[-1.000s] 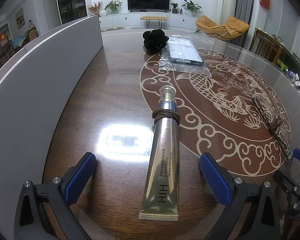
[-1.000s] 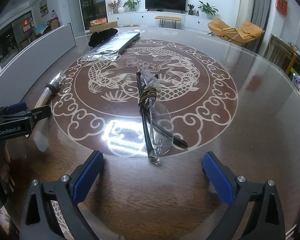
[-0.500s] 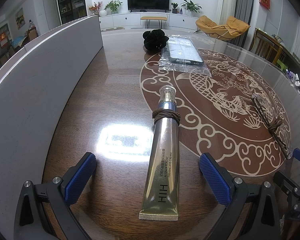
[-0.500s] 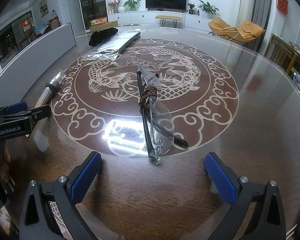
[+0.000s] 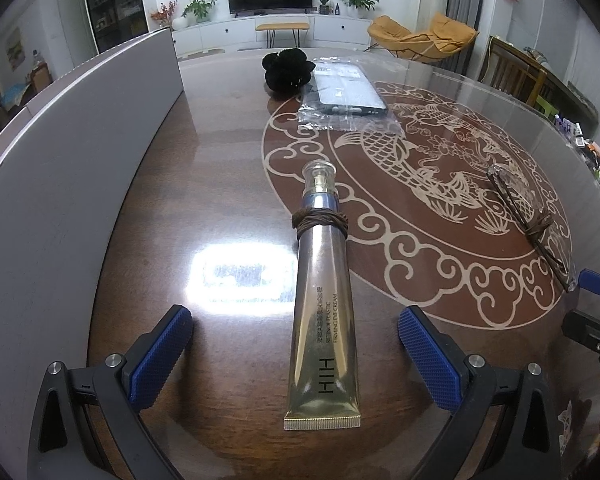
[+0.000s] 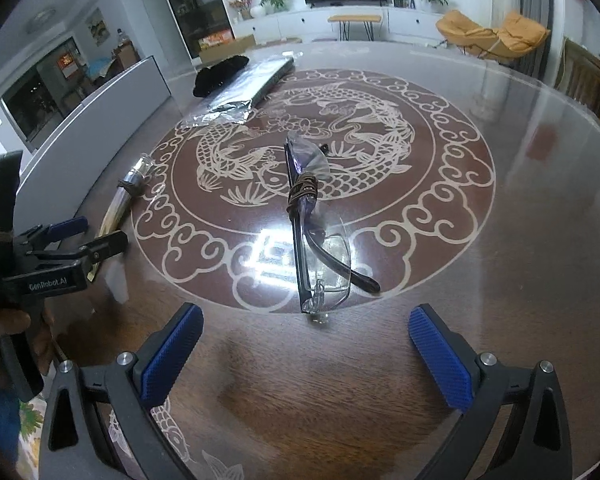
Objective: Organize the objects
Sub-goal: 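Hold the glasses in the right tool while the left tool holds the gold tube, then carry the gold tube and glasses into the bin and open both tools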
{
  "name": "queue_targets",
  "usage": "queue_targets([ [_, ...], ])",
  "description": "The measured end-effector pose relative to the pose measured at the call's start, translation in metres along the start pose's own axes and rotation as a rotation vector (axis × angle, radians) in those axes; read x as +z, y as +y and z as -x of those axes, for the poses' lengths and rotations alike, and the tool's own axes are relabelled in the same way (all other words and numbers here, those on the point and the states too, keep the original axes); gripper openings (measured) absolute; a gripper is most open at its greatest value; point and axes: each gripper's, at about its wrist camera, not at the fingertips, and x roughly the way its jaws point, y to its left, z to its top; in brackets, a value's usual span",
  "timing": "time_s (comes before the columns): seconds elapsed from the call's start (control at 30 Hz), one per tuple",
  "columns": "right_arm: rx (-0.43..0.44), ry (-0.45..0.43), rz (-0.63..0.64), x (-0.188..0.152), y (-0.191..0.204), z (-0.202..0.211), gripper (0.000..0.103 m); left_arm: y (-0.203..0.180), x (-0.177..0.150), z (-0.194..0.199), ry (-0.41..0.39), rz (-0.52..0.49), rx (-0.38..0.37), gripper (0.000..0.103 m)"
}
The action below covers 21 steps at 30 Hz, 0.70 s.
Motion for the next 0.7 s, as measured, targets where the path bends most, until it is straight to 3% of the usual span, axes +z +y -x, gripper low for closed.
queue_targets([
  [0.33, -0.007, 0.109, -0.011, 0.026, -0.003, -0.016, 0.103, -0.009, 0.013, -0.006, 0.029, -0.008, -0.007, 0.103],
  [0.37, -0.012, 0.125, -0.002, 0.031, -0.001, -0.020, 0.103, -0.016, 0.017, -0.009, 0.030, -0.027, -0.017, 0.101],
  [0.4, -0.018, 0.139, 0.011, 0.039, 0.002, -0.025, 0.102, -0.021, 0.020, -0.008, 0.007, -0.045, -0.028, 0.079],
  [0.43, -0.027, 0.147, 0.029, 0.046, 0.005, -0.028, 0.092, -0.026, 0.022, -0.006, -0.020, -0.062, -0.039, 0.065],
  [0.47, -0.036, 0.151, 0.048, 0.051, 0.008, -0.031, 0.066, -0.032, 0.025, -0.005, -0.036, -0.084, -0.048, 0.039],
  [0.5, -0.062, 0.150, 0.074, 0.057, 0.012, -0.033, 0.055, -0.034, 0.027, -0.005, -0.039, -0.090, -0.062, 0.024],
  [0.53, -0.084, 0.152, 0.097, 0.061, 0.014, -0.034, 0.032, -0.037, 0.029, -0.005, -0.038, -0.098, -0.066, 0.024],
  [0.57, -0.080, 0.158, 0.102, 0.064, 0.014, -0.034, 0.027, -0.038, 0.028, -0.003, -0.045, -0.098, -0.091, 0.024],
  [0.7, -0.042, 0.113, 0.071, 0.064, 0.006, -0.009, 0.027, -0.036, 0.012, 0.024, -0.136, -0.096, -0.159, 0.024],
])
